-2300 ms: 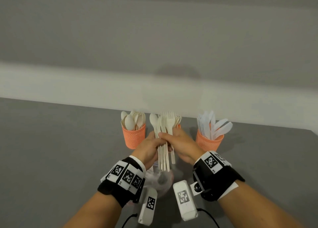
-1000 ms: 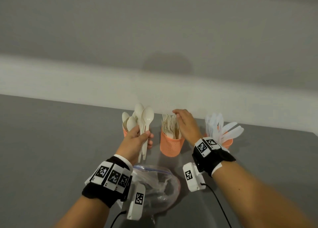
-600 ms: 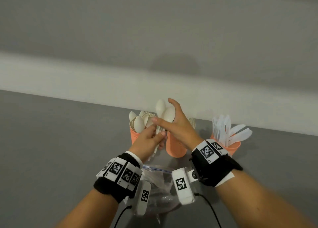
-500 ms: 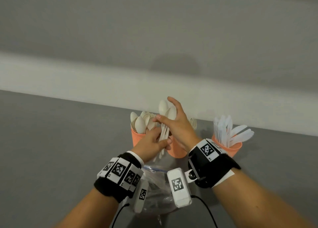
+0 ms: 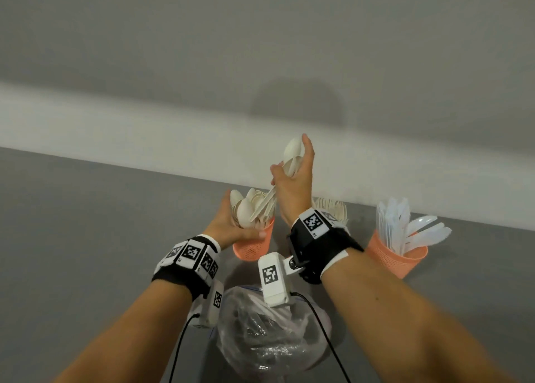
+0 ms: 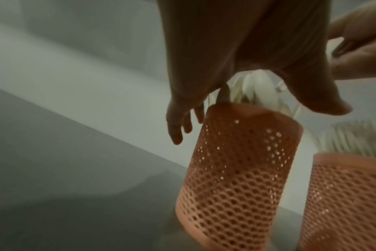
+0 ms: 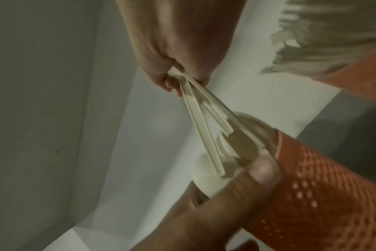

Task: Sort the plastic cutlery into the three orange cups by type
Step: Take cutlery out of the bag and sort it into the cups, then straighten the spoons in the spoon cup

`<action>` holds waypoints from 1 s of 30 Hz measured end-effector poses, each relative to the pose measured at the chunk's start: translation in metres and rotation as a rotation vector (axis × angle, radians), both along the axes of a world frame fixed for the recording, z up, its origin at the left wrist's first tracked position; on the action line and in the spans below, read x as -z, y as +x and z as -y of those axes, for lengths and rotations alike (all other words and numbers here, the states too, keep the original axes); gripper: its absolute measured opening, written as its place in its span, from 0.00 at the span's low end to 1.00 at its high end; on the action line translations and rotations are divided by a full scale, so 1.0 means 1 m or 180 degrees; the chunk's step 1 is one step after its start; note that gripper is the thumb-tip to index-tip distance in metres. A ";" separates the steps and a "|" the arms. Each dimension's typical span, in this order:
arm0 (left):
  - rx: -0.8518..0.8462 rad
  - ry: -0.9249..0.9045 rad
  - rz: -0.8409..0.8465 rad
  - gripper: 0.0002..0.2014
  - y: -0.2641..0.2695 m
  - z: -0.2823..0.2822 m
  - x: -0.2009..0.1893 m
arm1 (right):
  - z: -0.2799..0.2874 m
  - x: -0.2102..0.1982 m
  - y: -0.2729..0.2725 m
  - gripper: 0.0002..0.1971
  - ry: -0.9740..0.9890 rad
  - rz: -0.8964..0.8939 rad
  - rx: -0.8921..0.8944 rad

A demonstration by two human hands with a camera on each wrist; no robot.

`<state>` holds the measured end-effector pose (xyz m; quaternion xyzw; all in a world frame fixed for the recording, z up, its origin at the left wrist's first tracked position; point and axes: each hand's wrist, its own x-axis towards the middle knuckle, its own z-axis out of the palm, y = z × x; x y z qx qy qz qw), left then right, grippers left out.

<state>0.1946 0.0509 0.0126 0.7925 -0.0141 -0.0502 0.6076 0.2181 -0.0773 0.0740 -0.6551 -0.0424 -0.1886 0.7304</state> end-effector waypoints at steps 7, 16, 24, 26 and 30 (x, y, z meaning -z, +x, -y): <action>0.0032 -0.0170 0.0173 0.57 0.014 -0.005 0.014 | 0.004 0.032 0.010 0.33 -0.0088 0.0006 -0.0225; 0.0182 -0.0360 0.0170 0.36 0.017 -0.006 0.016 | 0.009 0.064 0.010 0.20 -0.2942 0.0218 0.0301; 0.0127 -0.0229 0.0181 0.52 0.012 -0.004 0.008 | 0.012 0.044 -0.010 0.31 -0.3178 -0.0422 -0.0705; -0.0288 -0.0082 0.0264 0.63 0.006 -0.006 0.003 | 0.015 0.025 -0.024 0.28 -0.2945 -0.0143 -0.0598; -0.1227 0.0473 0.1344 0.33 -0.028 -0.010 -0.005 | 0.037 -0.008 -0.065 0.18 -0.3177 -0.0134 -0.0665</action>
